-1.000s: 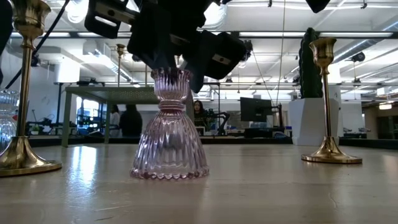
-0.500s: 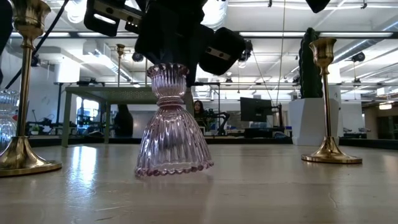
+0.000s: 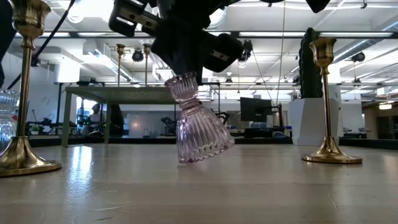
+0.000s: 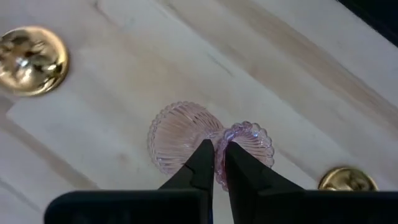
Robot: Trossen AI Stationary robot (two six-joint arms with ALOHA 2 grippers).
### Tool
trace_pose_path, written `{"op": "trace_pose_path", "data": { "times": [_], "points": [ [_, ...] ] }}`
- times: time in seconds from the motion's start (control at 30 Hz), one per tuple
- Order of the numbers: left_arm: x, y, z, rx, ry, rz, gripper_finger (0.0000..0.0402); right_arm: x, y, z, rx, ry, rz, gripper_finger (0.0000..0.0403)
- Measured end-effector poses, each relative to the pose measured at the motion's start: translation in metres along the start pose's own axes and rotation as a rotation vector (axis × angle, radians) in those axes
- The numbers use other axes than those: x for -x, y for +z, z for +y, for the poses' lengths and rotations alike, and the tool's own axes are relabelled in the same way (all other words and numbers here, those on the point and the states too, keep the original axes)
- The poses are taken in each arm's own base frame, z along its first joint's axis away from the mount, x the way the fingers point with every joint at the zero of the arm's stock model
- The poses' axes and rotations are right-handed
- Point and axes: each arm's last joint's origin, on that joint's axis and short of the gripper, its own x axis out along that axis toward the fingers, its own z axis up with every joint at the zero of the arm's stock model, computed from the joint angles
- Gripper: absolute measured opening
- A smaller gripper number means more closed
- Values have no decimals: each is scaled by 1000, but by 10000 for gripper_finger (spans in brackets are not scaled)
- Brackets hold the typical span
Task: Pick & Place candle stick holders
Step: Put the pink candle holder on the shelf
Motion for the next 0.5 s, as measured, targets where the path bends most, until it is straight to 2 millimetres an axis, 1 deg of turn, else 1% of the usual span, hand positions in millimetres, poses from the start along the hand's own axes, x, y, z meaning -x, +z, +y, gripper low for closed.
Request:
{"op": "trace_pose_path", "data": {
  "times": [0.17,0.27,0.4,0.5],
  "points": [
    [10,-6,4,35,-14,35,24,0,0,0,0,0,0,8],
    [20,-8,6,59,-22,50,24,0,0,0,13,0,0,8],
    [40,-9,8,85,-18,51,24,0,0,0,18,-3,-2,8],
    [61,-9,10,108,0,41,23,0,0,0,17,-3,-3,8]
  ]
}}
